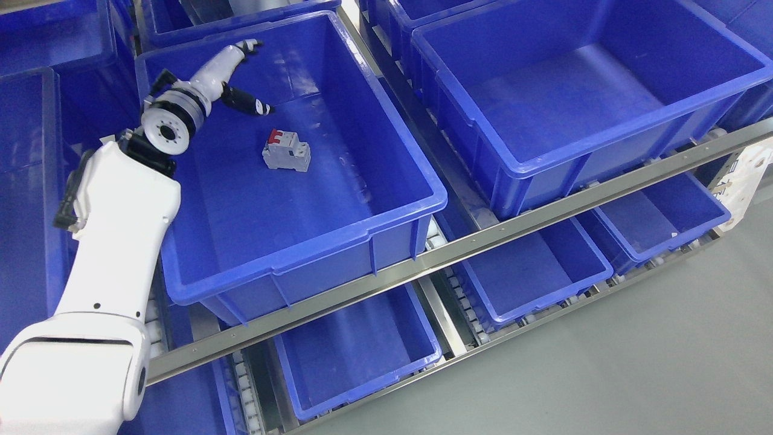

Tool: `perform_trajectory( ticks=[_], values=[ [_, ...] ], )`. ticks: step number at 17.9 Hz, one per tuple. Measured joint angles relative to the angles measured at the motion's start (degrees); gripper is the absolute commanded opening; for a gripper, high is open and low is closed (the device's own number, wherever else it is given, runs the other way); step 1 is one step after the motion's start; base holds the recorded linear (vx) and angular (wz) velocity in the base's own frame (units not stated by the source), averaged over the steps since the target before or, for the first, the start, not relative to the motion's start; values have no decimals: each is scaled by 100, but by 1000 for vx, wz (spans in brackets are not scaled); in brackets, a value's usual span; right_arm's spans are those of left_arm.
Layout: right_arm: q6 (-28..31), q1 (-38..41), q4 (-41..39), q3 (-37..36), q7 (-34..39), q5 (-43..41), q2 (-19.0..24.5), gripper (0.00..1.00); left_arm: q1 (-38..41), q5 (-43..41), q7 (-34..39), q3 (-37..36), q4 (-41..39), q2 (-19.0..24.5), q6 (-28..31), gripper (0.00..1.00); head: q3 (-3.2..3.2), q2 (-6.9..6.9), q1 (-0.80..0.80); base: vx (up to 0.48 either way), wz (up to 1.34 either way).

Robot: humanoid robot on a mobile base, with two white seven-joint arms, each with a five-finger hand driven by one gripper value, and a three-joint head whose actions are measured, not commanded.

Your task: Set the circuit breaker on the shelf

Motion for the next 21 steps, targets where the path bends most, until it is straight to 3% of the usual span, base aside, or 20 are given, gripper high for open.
perform_trajectory(
  ticks=[5,11,15,21],
  values=[
    [0,0,0,0,1,0,0,100,23,308,1139,1359,-644,-478,108,100,0,0,0,-12,0],
    [-3,0,-1,0,39,0,0,100,801,994,1472,2207,-2506,-891,1468,100,0,-1,0,-87,42],
    [-5,1,-2,0,60,0,0,100,1925,1216,1536,2264,-3626,-1053,1293,100,0,-1,0,-172,79],
    [-5,3,-3,0,-1,0,0,100,2975,1400,1758,2050,-4602,-1196,919,100,0,-1,0,-176,-14]
  ],
)
